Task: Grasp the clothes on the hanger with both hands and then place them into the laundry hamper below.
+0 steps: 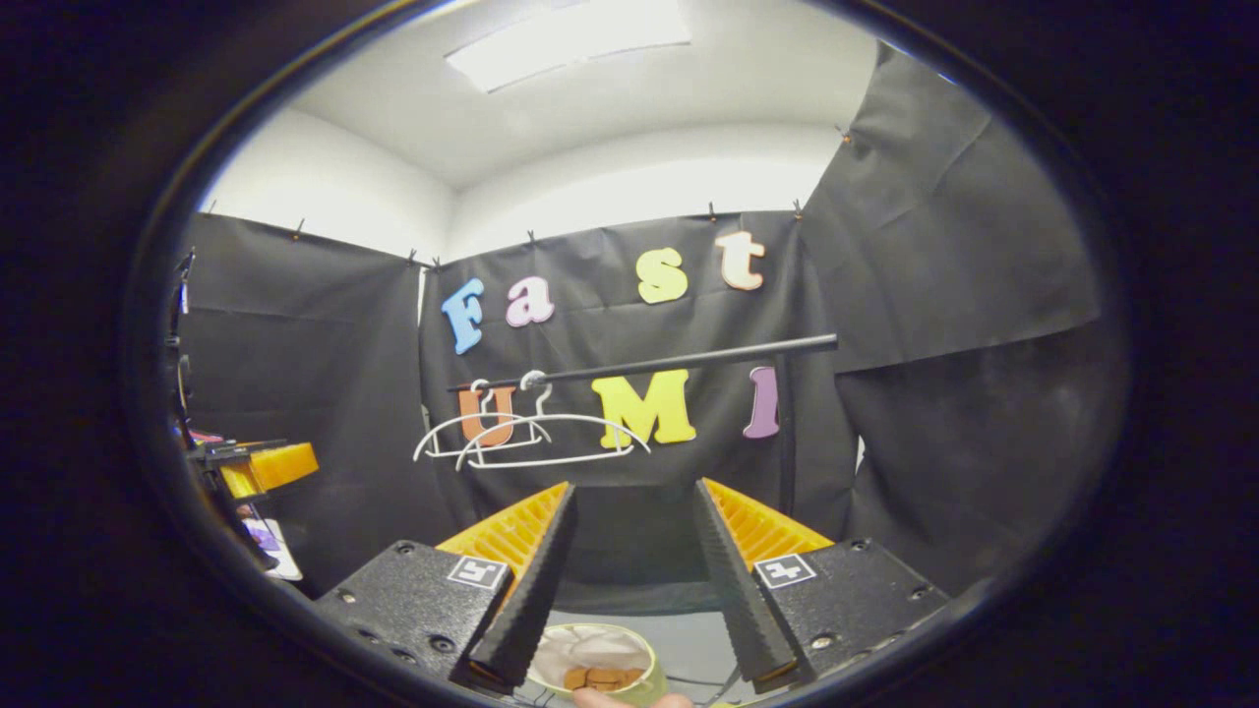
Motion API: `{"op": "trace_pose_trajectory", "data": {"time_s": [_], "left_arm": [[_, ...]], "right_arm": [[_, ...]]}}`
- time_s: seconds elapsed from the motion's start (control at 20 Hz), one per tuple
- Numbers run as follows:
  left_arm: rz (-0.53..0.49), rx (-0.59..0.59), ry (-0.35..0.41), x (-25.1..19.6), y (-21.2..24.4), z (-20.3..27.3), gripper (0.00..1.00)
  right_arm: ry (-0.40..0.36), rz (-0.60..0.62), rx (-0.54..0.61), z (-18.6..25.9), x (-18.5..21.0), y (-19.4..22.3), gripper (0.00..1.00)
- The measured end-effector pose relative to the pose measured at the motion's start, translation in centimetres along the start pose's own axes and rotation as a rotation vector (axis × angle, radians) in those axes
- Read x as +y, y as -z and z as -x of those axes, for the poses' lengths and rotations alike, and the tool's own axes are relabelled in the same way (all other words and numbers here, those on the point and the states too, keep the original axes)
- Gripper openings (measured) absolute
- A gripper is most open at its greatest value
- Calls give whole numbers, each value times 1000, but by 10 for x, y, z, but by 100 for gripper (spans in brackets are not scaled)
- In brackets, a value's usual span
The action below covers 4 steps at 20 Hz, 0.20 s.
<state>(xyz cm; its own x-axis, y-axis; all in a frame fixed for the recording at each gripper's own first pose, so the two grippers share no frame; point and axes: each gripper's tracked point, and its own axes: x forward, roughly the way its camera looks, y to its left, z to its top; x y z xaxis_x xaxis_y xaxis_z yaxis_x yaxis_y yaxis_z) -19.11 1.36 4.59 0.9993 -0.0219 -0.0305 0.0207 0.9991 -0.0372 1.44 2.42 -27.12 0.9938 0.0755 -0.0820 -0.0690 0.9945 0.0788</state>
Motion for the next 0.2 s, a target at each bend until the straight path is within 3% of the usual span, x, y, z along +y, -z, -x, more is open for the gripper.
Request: {"op": "trace_pose_trajectory", "data": {"time_s": [0.2], "left_arm": [[8,-51,-8,7,-9,2,100]], "right_arm": [[18,10,-52,-3,-3,-11,77]]}}
